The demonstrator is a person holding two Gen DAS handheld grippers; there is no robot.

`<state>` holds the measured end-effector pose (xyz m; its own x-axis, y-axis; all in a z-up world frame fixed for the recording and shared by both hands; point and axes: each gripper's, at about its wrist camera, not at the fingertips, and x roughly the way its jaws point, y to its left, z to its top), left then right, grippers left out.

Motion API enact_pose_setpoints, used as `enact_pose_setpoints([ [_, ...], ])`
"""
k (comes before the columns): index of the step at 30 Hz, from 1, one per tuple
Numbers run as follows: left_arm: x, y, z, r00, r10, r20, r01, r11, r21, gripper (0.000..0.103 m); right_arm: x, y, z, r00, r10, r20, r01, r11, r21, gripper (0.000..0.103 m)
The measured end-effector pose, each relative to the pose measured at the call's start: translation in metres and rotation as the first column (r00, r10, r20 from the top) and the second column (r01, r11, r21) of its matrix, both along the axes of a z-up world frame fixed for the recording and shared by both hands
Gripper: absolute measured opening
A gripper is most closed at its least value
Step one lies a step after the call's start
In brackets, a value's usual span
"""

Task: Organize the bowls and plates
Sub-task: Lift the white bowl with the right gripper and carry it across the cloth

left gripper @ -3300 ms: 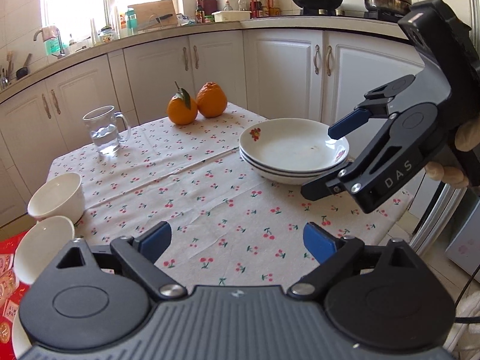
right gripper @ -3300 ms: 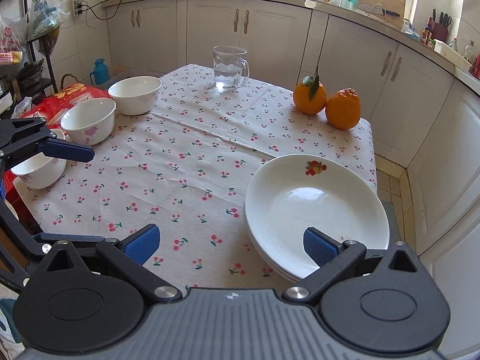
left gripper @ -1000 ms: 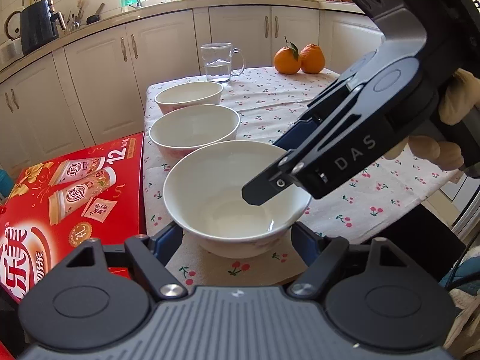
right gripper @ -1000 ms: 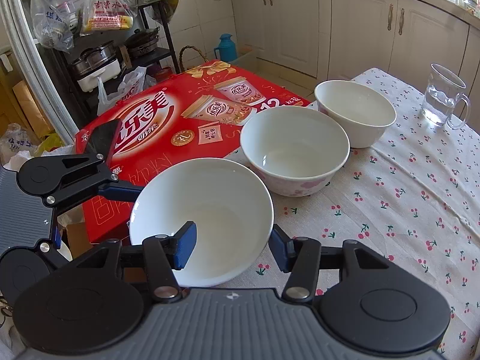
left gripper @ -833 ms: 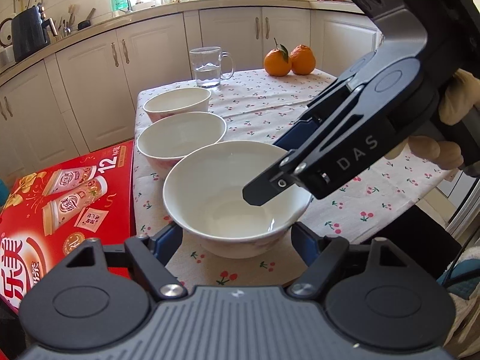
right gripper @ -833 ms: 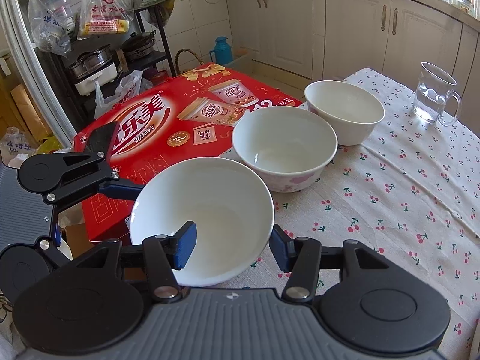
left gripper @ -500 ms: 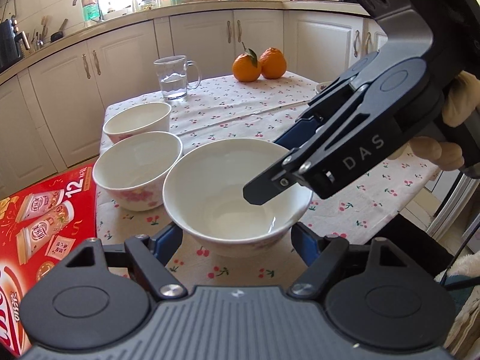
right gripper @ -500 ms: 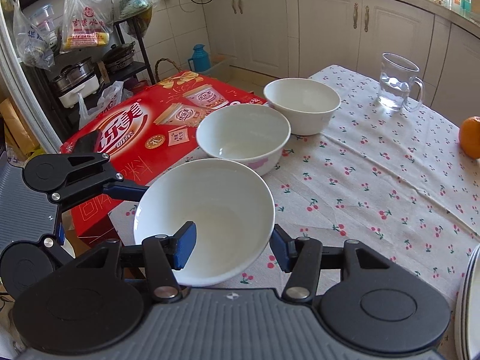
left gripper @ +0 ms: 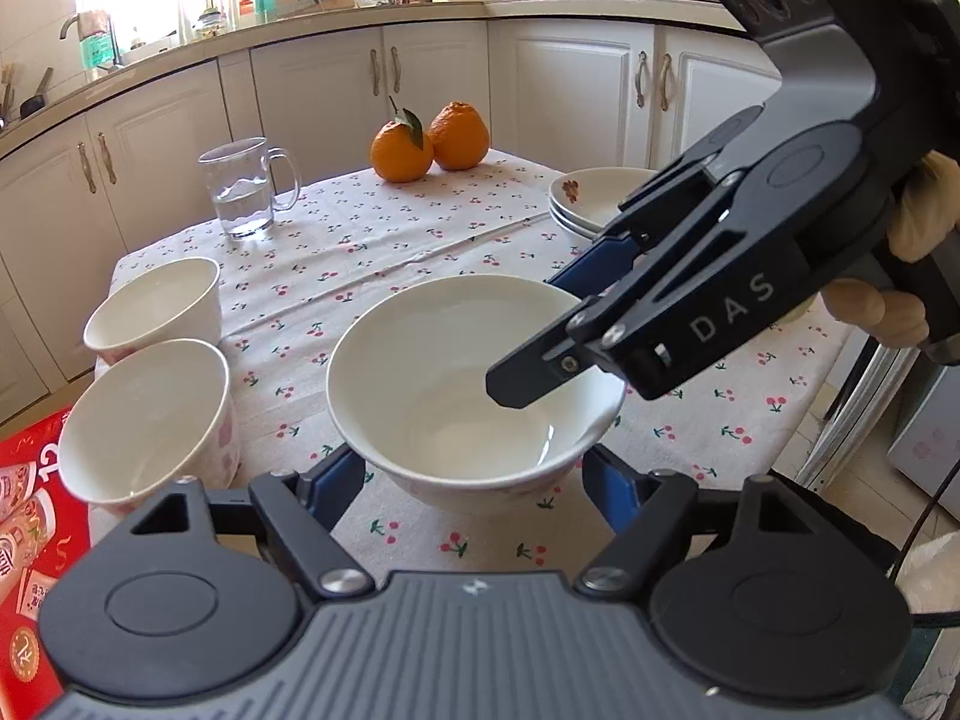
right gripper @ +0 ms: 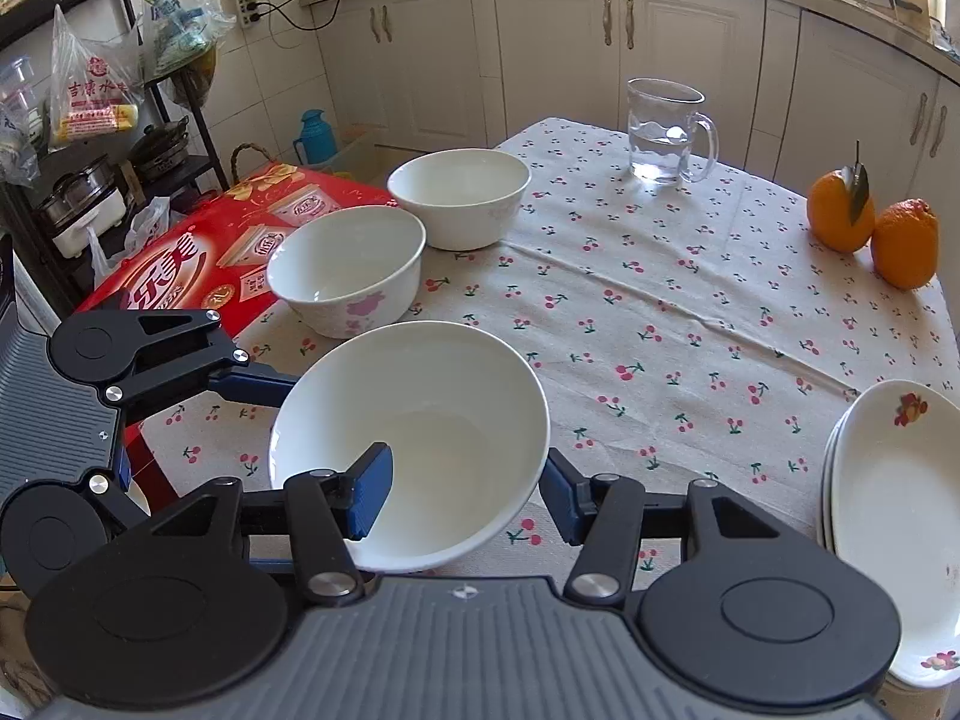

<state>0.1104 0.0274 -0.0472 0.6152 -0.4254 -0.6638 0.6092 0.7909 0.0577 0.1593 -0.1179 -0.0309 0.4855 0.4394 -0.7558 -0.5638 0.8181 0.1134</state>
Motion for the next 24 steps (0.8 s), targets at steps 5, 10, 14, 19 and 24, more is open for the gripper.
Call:
enact_pose_setpoints([
  [5,0.010,-0.013,-0.003,1.000,-0.030,-0.004,0.030,1.000,0.010,0.079,0.006,-0.013,-0.004,0.999,-0.035,-0.001,0.035,0.999,-0.007,0.060],
  [10,0.019,-0.022,-0.006,0.999,-0.045,-0.006,0.045,0.999,0.014,0.079,0.014,-0.023,-0.008,0.998,-0.061,-0.005,0.061,0.998,-0.003,0.060],
  [14,0.025,-0.025,-0.008,0.999,-0.047,-0.014,0.047,0.999,0.013,0.079,0.019,-0.028,-0.011,0.997,-0.073,-0.006,0.073,0.997,-0.005,0.060],
  [19,0.031,-0.028,-0.011,0.999,-0.045,-0.019,0.046,0.999,0.012,0.079,0.023,-0.032,-0.013,0.997,-0.078,-0.006,0.078,0.997,-0.006,0.060],
  [24,0.034,-0.030,-0.011,0.999,-0.041,-0.014,0.041,0.999,0.009,0.079,0.027,-0.034,-0.015,0.996,-0.087,-0.007,0.087,0.996,-0.006,0.060],
])
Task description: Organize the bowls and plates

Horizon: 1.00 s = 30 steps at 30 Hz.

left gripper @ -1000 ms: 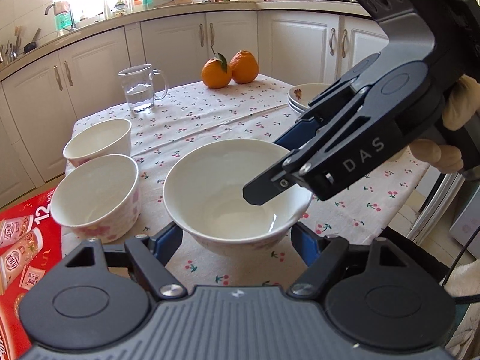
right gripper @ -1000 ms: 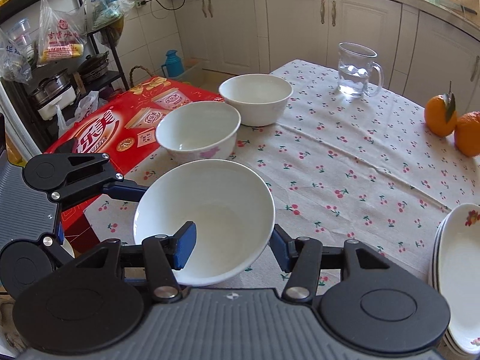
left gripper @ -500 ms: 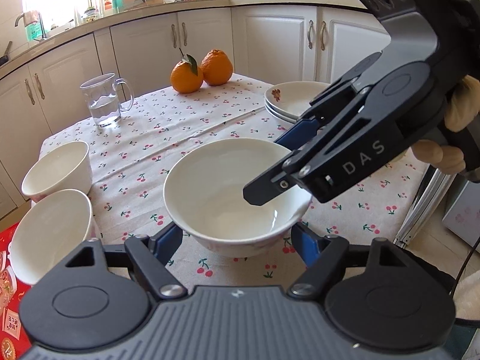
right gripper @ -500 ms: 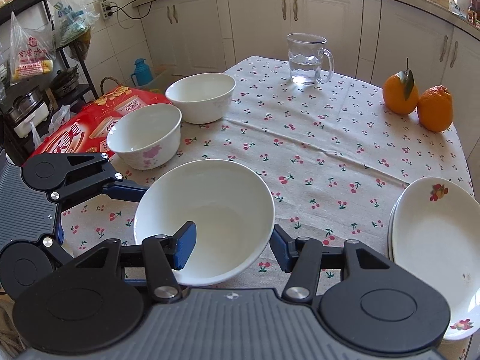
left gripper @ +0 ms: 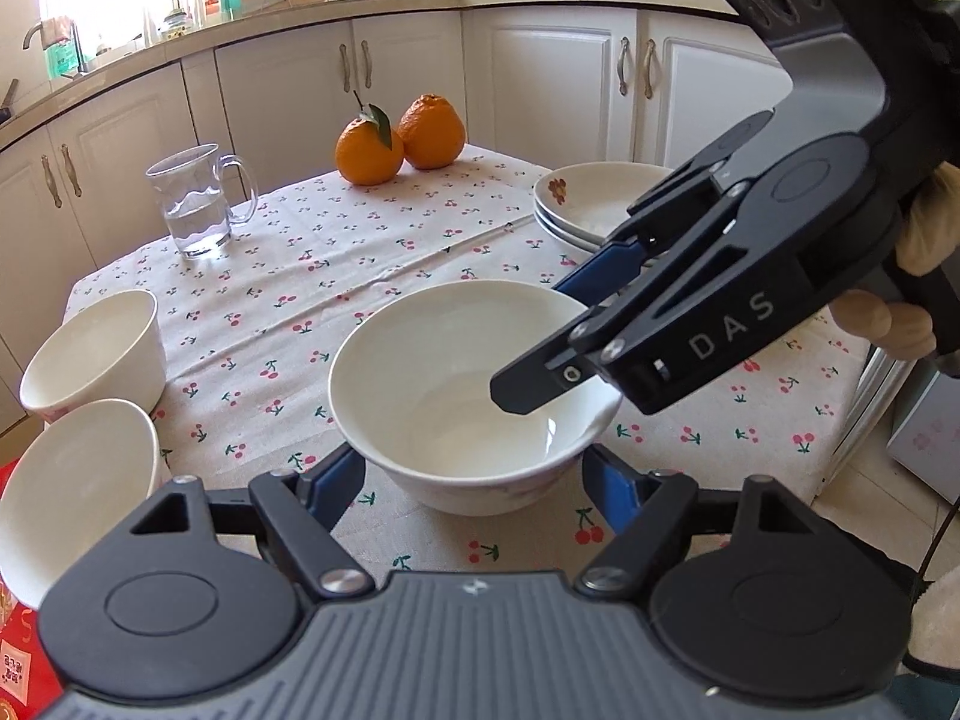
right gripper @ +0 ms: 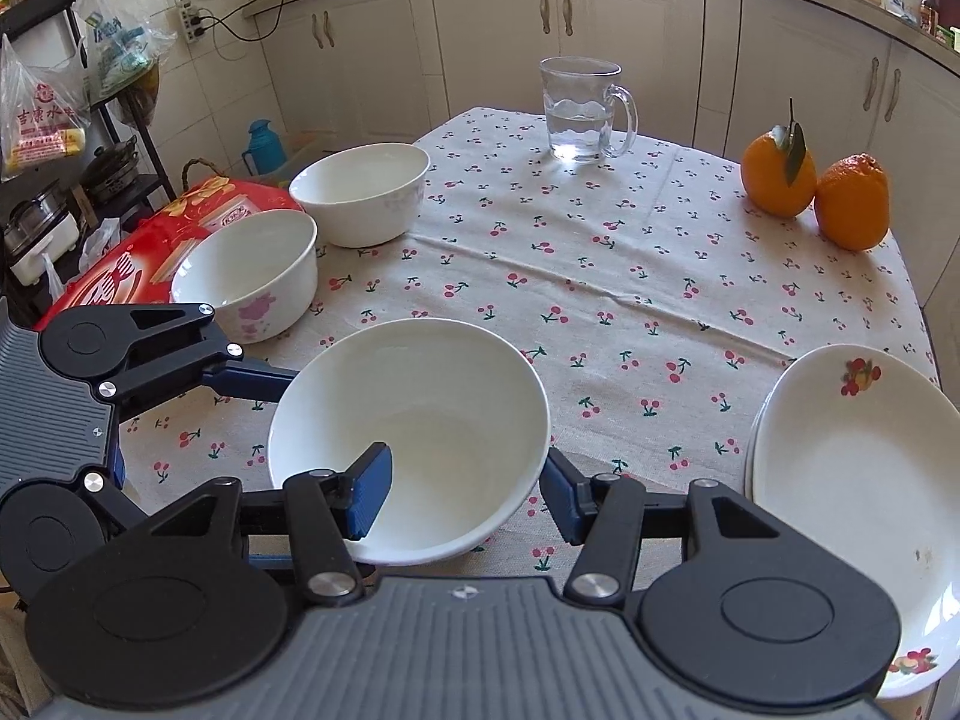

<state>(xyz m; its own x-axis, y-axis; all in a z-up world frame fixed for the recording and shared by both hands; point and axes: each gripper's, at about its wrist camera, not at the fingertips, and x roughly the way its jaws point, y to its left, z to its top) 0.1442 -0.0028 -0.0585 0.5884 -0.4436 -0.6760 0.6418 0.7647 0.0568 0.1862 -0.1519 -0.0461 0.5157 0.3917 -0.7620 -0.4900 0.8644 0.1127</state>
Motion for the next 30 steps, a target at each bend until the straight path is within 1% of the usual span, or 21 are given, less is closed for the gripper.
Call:
enact_pose_setpoints([
  [5,0.002,-0.001,0.000,1.000,0.003,0.005,-0.003,1.000,0.003,0.079,0.002,-0.001,0.000,1.000,-0.005,0.005,0.005,1.000,0.004,0.061],
  [8,0.001,-0.001,-0.001,1.000,0.002,0.010,-0.002,1.000,0.006,0.080,0.001,-0.001,0.000,1.000,-0.005,0.006,0.005,1.000,0.008,0.063],
  [10,-0.001,-0.001,-0.001,1.000,0.000,0.020,0.000,1.000,0.012,0.087,-0.001,-0.002,0.000,1.000,0.001,0.005,-0.001,1.000,0.019,0.070],
  [11,-0.002,0.000,-0.001,1.000,0.000,0.023,-0.001,1.000,0.008,0.093,-0.002,-0.002,0.001,1.000,0.004,0.010,-0.005,1.000,0.025,0.080],
  [12,-0.002,0.001,0.000,1.000,0.002,0.023,-0.002,1.000,0.003,0.095,-0.004,-0.001,0.002,1.000,0.008,0.021,-0.009,1.000,0.026,0.092],
  [14,-0.004,0.003,0.001,1.000,0.004,0.016,-0.004,1.000,-0.001,0.095,-0.008,0.000,0.005,0.999,0.016,0.044,-0.017,1.000,0.025,0.102],
  [19,-0.012,0.009,0.001,1.000,0.017,0.019,-0.017,1.000,0.010,0.097,-0.013,0.003,0.012,0.998,0.031,0.058,-0.032,0.999,0.023,0.103],
  [25,-0.022,0.028,0.004,0.998,0.062,0.016,-0.062,0.998,-0.006,0.098,-0.018,0.006,0.017,0.999,0.021,0.047,-0.023,0.999,0.037,0.103],
  [30,-0.032,0.045,0.010,0.994,0.104,0.035,-0.103,0.994,-0.021,0.098,-0.026,0.014,0.027,0.996,0.031,0.078,-0.031,1.000,-0.001,0.103],
])
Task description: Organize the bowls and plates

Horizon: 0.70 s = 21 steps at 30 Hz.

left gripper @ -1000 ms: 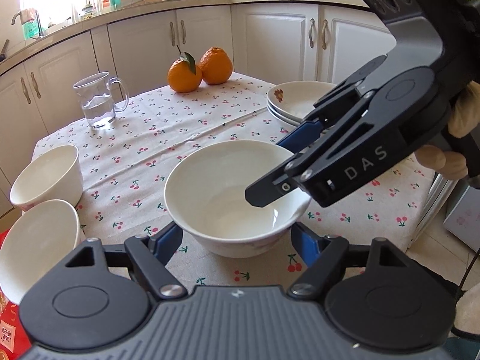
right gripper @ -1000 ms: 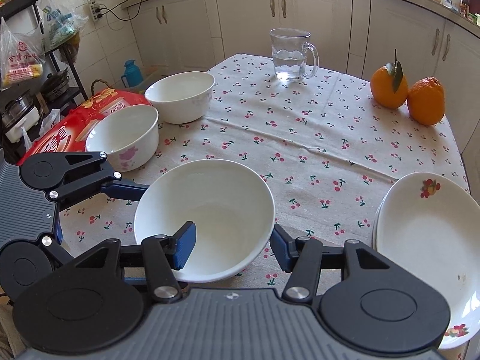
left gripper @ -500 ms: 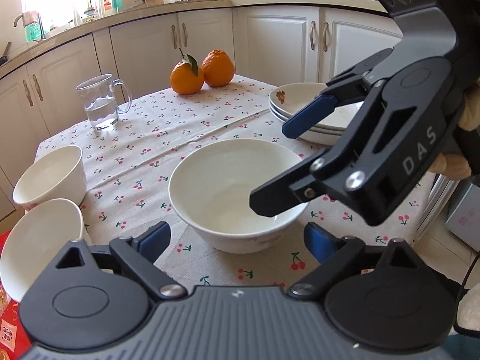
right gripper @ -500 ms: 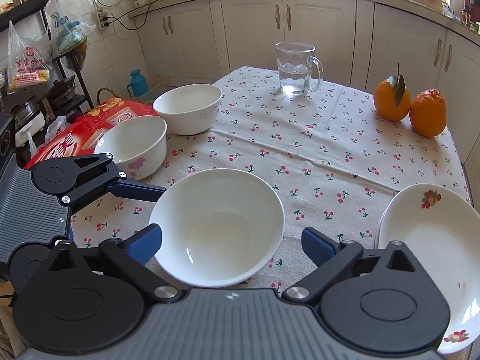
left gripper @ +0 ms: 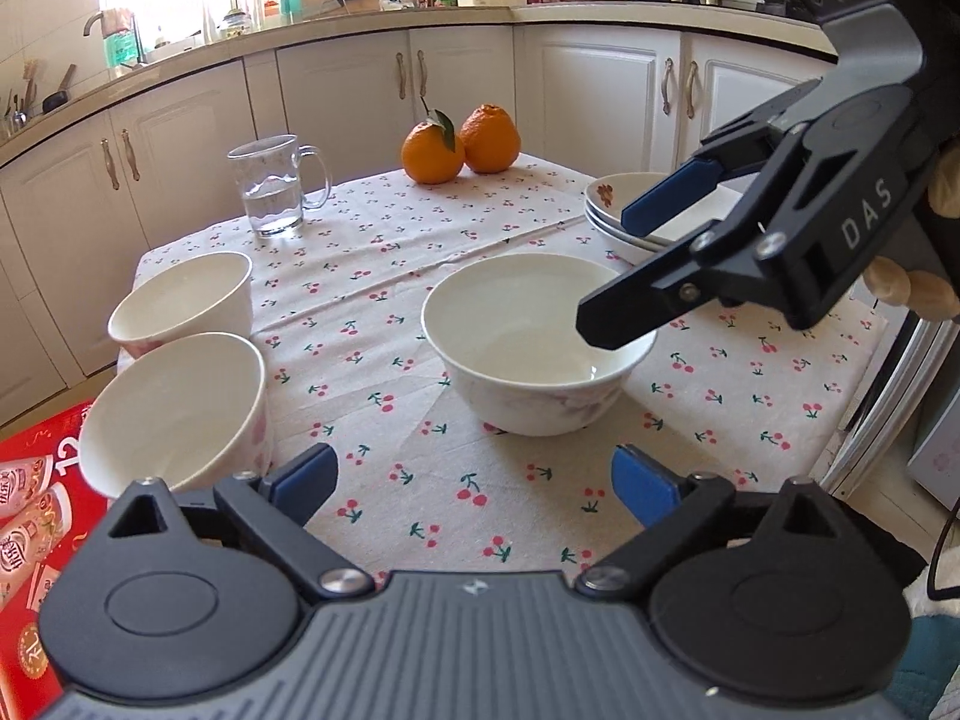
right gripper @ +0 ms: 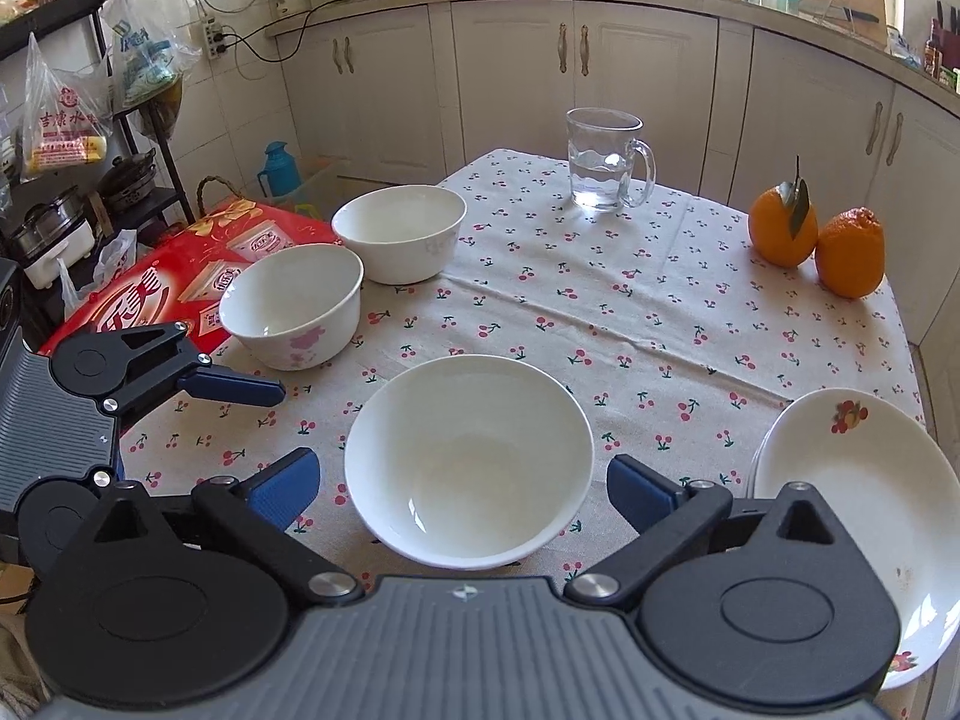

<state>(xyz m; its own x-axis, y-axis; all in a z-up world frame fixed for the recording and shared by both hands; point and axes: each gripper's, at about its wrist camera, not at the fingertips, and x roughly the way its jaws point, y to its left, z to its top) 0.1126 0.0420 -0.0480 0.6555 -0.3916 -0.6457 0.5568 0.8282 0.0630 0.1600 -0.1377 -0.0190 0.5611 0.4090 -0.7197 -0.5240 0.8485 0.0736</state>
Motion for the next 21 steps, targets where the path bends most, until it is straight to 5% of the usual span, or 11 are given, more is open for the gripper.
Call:
enact_pose_setpoints([
  [12,-0.010,0.045,0.005,0.987,0.153,0.046,-0.151,0.988,-0.037,0.098,-0.012,0.052,0.023,0.989,0.115,0.088,-0.105,0.989,-0.108,0.103],
  [21,0.000,0.073,0.001,0.971,0.235,0.039,-0.233,0.971,-0.053,0.098,0.005,0.092,0.021,0.976,0.208,0.066,-0.199,0.972,-0.123,0.103],
])
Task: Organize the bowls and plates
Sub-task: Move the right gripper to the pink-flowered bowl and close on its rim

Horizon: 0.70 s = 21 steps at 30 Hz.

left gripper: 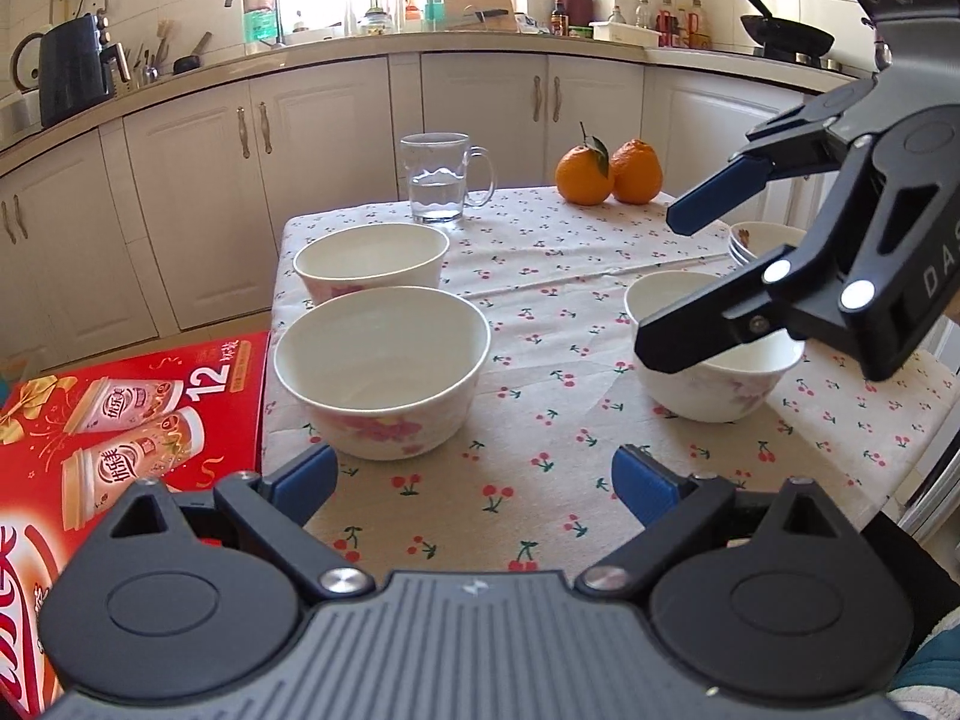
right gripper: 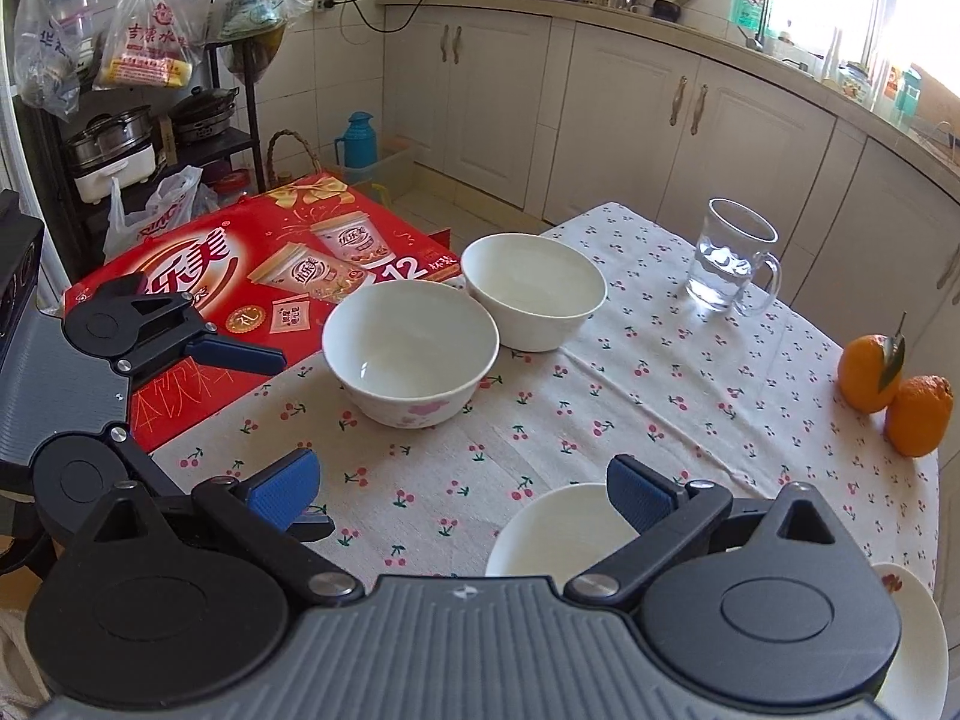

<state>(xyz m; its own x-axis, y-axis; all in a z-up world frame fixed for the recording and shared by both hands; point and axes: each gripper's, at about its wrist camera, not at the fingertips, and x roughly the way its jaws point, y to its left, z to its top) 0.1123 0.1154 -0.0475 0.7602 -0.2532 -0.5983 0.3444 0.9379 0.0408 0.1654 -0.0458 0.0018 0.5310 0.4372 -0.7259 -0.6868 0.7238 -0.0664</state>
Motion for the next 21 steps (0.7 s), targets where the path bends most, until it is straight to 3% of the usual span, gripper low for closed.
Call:
enact_pose_setpoints([
  [10,0.025,0.011,-0.010,0.998,0.057,0.005,-0.057,0.998,0.038,0.098,0.039,0.030,-0.011,0.996,0.060,-0.068,-0.059,0.998,0.014,0.103],
  [21,0.044,0.017,-0.017,0.996,0.086,0.005,-0.086,0.996,0.024,0.097,0.086,0.050,-0.023,0.987,0.096,-0.132,-0.093,0.995,0.030,0.103],
])
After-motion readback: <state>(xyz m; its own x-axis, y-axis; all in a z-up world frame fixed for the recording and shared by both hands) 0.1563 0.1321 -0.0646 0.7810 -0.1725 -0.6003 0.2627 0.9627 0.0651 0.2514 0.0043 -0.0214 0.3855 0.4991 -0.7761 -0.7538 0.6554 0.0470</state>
